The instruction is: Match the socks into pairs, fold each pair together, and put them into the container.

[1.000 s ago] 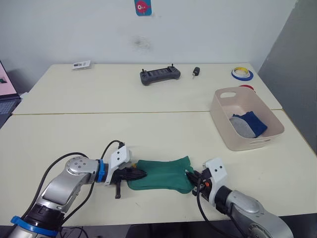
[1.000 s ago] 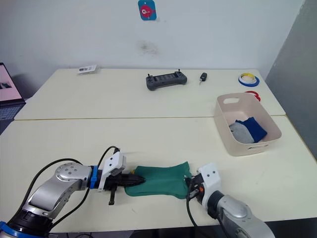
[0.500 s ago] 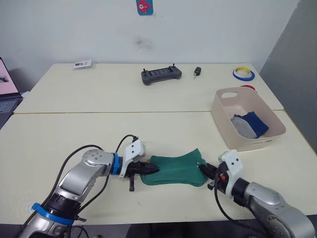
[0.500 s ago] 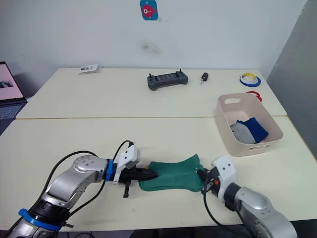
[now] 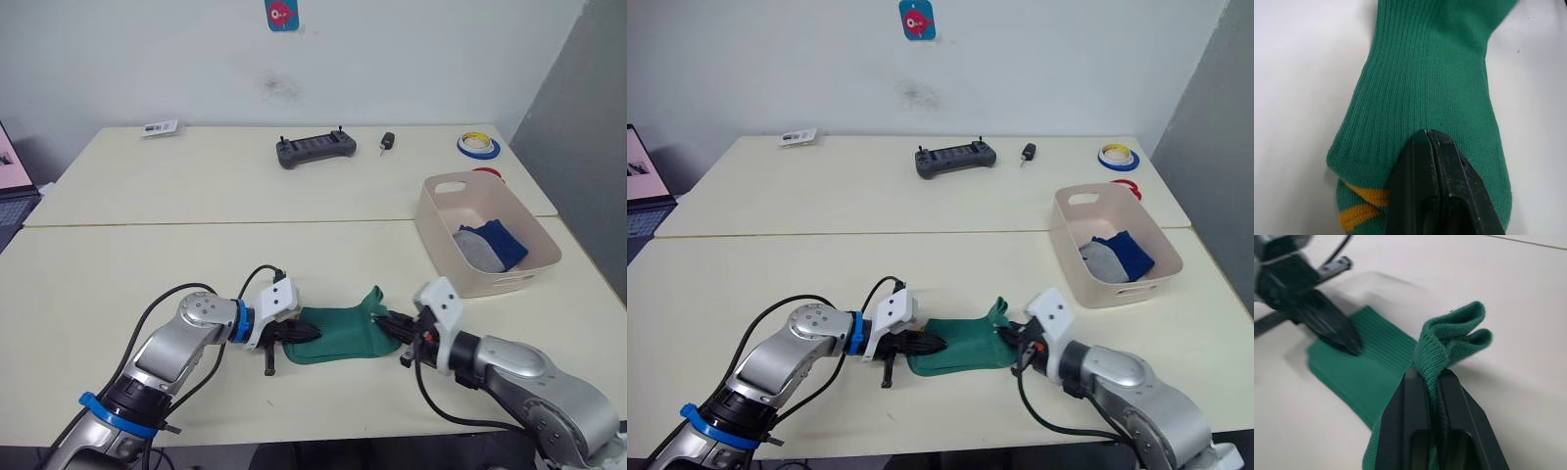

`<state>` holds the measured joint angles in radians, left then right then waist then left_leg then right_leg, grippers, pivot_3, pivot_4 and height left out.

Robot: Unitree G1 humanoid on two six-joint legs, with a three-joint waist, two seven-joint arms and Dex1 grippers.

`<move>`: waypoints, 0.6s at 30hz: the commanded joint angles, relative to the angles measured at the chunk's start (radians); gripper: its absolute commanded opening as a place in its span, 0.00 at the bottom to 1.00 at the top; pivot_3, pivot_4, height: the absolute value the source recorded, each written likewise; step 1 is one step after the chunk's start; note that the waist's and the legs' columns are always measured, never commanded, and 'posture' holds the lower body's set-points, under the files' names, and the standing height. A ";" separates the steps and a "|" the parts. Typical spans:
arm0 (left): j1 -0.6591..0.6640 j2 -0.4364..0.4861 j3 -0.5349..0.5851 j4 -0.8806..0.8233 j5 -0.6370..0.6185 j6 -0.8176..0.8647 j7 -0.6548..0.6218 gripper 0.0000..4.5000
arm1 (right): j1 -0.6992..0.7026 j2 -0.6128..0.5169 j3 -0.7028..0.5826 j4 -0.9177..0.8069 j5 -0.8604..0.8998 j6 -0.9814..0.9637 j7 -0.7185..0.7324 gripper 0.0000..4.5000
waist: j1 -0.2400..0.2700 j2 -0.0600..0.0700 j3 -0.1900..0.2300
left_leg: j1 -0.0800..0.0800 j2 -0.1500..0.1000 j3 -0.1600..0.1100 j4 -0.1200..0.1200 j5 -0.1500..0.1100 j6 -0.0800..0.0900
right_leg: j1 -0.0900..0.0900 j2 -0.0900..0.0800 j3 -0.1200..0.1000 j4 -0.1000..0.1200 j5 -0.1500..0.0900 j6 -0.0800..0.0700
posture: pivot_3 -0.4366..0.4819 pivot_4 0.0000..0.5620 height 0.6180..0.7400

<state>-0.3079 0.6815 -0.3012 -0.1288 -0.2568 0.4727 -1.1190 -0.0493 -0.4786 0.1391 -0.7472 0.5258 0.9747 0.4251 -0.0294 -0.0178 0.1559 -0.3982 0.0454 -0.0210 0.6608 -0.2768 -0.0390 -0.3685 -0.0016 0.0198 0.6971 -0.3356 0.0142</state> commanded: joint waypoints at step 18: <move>-0.010 0.178 0.162 -0.055 -0.119 0.146 -0.077 0.00 | -0.217 0.198 0.182 0.117 0.009 0.116 -0.067 0.01 | -0.002 0.000 0.001 | -0.001 0.001 -0.001 0.000 0.000 0.000 | -0.002 0.000 0.000 0.000 0.000 0.000 | 0.48 0.27 1.00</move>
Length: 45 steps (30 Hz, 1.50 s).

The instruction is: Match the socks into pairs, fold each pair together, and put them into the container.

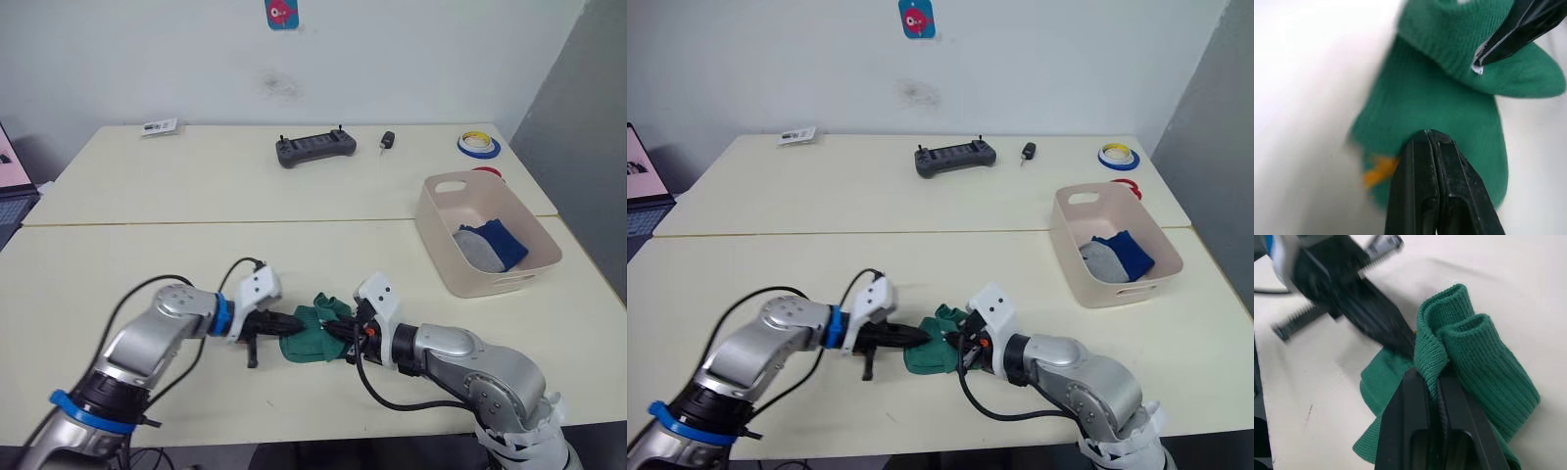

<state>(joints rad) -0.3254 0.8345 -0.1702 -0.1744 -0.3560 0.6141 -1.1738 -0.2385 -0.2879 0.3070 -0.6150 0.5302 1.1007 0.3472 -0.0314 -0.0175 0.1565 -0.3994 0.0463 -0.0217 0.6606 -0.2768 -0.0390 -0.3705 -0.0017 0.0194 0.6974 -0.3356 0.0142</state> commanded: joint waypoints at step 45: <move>0.092 -0.020 -0.006 0.039 0.046 -0.056 0.030 0.00 | -0.048 -0.086 -0.015 -0.019 -0.002 -0.081 0.085 0.27 | 0.001 0.000 0.000 | 0.000 0.000 0.000 0.000 0.000 0.000 | 0.000 -0.001 0.000 0.000 0.000 0.000 | 0.48 0.27 1.00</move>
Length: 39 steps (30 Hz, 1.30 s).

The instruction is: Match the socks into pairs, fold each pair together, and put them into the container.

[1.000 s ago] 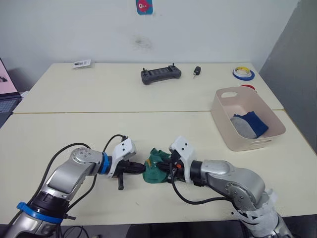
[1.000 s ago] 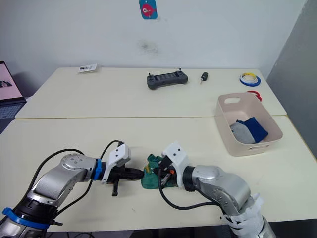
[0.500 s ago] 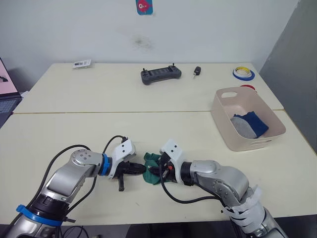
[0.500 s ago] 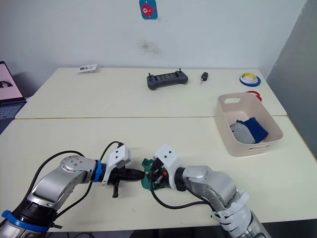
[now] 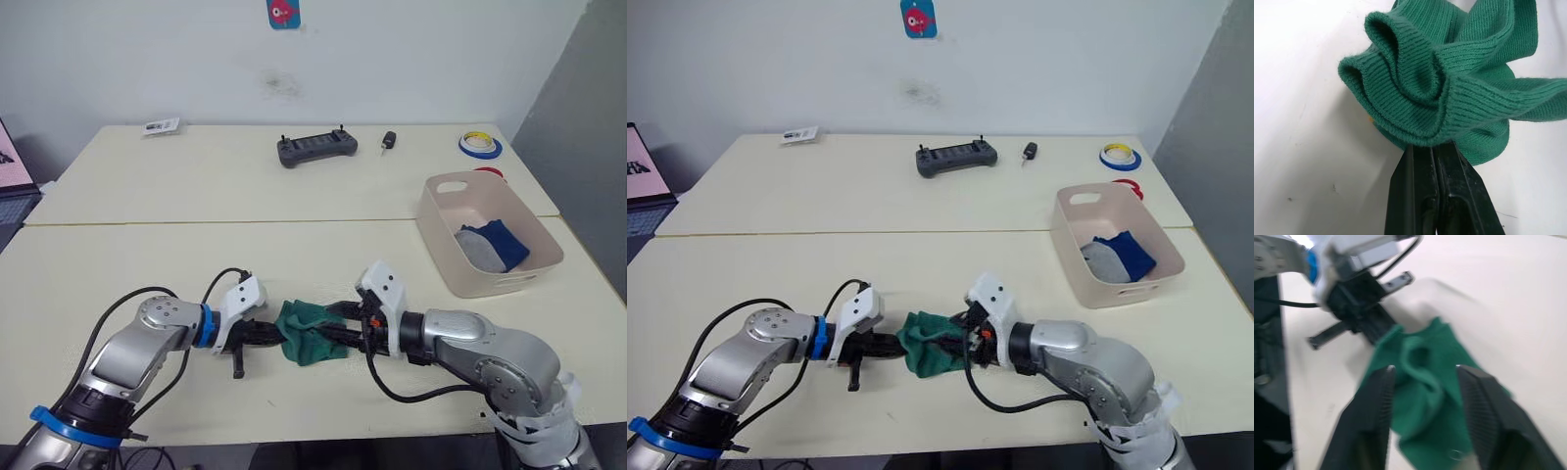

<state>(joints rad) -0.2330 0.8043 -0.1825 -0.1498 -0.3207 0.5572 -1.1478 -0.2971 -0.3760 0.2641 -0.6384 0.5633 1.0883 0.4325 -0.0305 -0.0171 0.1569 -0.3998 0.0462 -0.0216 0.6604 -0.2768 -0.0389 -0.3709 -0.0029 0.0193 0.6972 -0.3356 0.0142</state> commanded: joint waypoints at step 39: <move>-0.179 -0.047 -0.019 -0.123 -0.097 0.016 -0.065 0.00 | -0.077 -0.097 0.285 0.063 -0.294 -0.309 0.183 0.00 | 0.001 -0.001 0.001 | -0.001 -0.001 0.000 0.001 0.000 0.000 | 0.000 0.001 0.000 0.000 0.000 0.000 | 0.48 0.27 1.00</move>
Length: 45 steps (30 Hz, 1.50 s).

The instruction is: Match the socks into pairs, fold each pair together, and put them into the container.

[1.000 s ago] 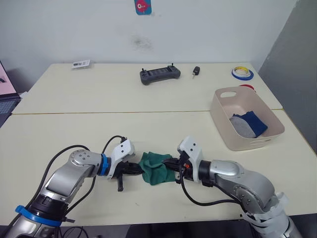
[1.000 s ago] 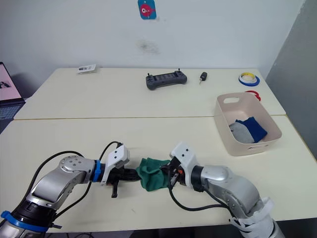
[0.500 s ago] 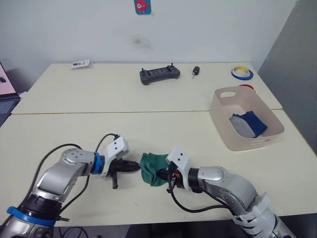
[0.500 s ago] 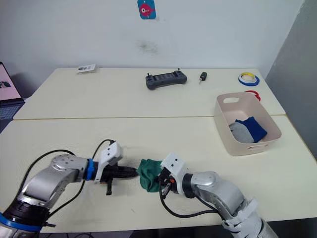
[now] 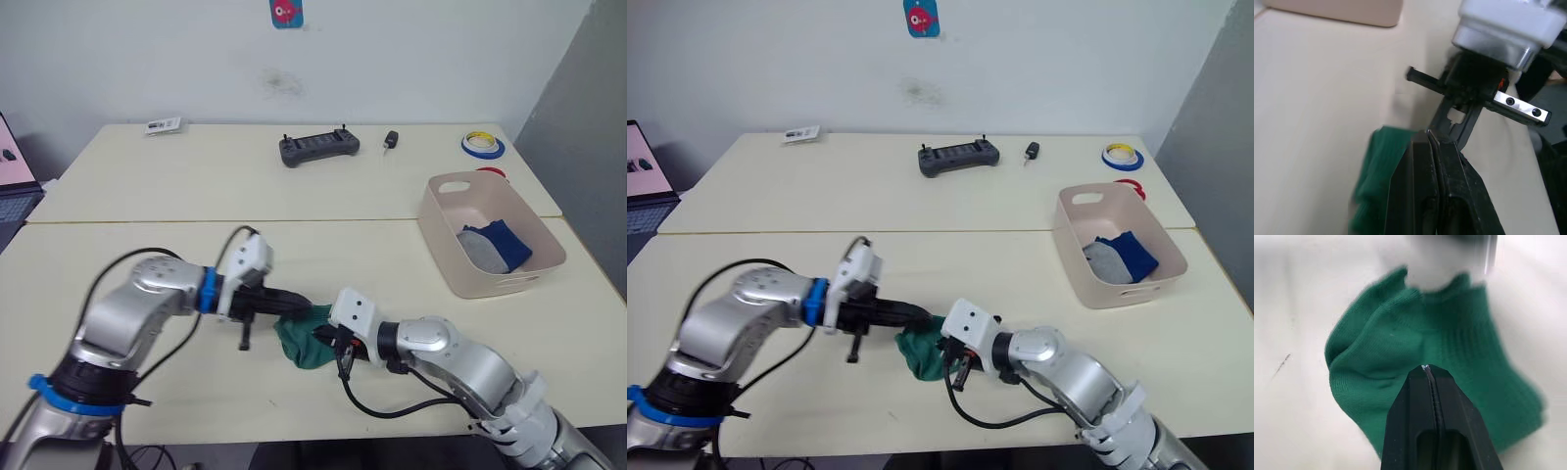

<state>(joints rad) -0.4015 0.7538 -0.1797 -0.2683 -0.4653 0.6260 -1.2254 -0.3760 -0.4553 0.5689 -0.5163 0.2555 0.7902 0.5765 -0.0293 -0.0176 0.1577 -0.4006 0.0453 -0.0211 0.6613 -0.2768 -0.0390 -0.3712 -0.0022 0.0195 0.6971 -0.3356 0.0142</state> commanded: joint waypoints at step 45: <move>0.116 0.011 -0.051 0.137 0.218 -0.233 0.066 0.00 | 0.194 0.071 -0.048 0.158 -0.123 -0.321 0.090 0.00 | -0.001 0.000 0.001 | 0.001 0.000 -0.001 0.000 0.000 0.000 | 0.001 0.002 0.000 0.000 0.000 0.000 | 0.48 0.27 1.00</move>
<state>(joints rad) -0.2970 0.7671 -0.2231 -0.1486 -0.2692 0.4212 -1.1667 -0.1757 -0.3892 0.5032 -0.3547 0.1421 0.4881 0.6522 -0.0300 -0.0172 0.1582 -0.3996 0.0456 -0.0218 0.6612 -0.2768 -0.0390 -0.3704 -0.0005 0.0192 0.6974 -0.3356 0.0141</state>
